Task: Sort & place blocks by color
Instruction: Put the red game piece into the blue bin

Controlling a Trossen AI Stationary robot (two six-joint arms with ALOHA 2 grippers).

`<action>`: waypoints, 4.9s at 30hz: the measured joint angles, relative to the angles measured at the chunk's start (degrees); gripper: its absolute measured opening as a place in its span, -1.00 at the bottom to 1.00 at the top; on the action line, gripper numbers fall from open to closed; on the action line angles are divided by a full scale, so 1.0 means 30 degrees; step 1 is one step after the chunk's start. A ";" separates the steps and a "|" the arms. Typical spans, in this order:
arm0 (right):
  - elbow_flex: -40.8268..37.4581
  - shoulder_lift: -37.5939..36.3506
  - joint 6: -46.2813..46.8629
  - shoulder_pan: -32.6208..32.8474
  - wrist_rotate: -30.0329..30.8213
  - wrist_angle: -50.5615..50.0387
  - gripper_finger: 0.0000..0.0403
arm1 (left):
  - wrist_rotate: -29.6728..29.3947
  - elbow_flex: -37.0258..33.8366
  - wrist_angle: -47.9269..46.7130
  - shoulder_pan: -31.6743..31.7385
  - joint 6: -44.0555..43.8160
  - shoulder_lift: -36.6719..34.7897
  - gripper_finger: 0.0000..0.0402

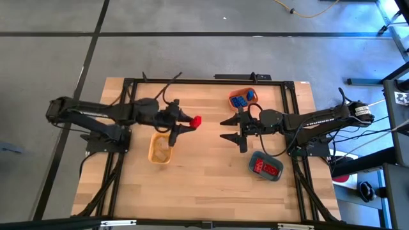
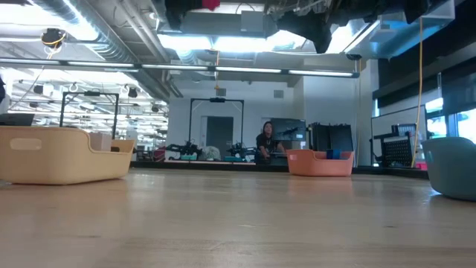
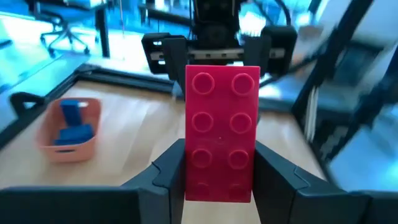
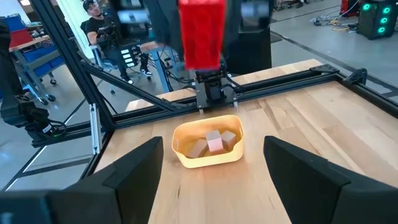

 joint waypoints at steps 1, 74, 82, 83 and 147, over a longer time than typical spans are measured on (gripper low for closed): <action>0.0000 0.0000 -0.0043 0.0004 0.0000 0.0027 0.39 | 0.0030 -0.1016 0.1715 0.0047 -0.0585 -0.0003 -0.36; -0.0001 0.1912 0.2531 0.0026 0.0587 0.4417 -0.35 | -0.0876 -0.1241 1.2227 -0.0251 -0.1672 0.7133 0.01; 0.0000 -0.2141 0.1924 -0.0694 0.0109 -0.3172 -0.35 | -0.0863 -0.1247 0.5993 0.1036 -0.1699 0.3074 0.17; 0.0000 -0.2764 0.1924 -0.0728 0.0163 -0.4186 -0.35 | -0.0851 -0.1247 0.5226 0.1223 -0.1717 0.2426 0.17; -0.0219 -0.7629 0.8137 0.1818 -0.2105 -1.2477 -0.35 | -0.2060 -0.5247 0.6582 0.1006 -0.2270 -0.3493 0.15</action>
